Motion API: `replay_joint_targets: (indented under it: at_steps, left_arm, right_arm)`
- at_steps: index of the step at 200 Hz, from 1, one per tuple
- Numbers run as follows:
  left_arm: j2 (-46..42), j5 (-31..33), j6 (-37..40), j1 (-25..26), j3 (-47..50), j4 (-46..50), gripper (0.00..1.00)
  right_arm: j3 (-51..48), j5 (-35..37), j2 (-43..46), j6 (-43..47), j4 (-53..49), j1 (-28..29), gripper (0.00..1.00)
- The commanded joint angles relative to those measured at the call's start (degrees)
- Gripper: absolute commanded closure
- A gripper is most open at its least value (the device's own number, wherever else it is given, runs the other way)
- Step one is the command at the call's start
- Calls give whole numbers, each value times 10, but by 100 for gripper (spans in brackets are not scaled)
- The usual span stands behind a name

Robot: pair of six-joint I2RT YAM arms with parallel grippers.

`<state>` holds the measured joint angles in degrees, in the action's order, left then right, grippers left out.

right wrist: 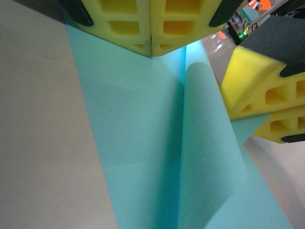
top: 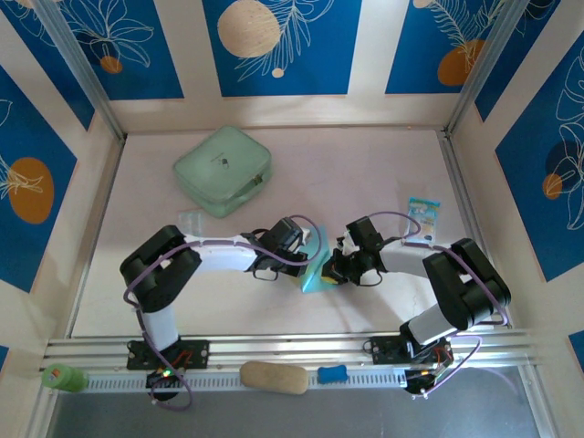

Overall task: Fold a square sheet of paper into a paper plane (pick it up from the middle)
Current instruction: Fold the triangle a second time at the center of the table.

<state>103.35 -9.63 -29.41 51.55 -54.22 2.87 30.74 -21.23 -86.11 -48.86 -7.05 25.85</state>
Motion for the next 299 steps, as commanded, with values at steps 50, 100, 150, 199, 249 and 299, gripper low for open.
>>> replay_joint_targets:
  at_steps: [50, 100, 150, 199, 249, 299]
  left_arm:
    - [17, -15, -1, 1, -1, 12, 91]
    - [19, -17, -8, 1, -3, 9, 91]
    - [19, -15, -7, 2, -5, 12, 91]
    - [19, -16, -6, 1, -4, 13, 91]
    - [20, -14, -5, 1, -5, 14, 91]
    - [22, -15, 0, 1, -7, 20, 91]
  right_arm:
    - [-12, 3, 51, -5, 0, -19, 93]
    - [-9, -31, 64, -56, 96, -16, 95]
    - [9, -42, 2, -68, 143, 1, 95]
    - [14, -43, -11, -67, 148, 4, 96]
    - [21, -39, -32, -60, 143, 6, 96]
    - [-6, 4, -64, -43, 106, 6, 96]
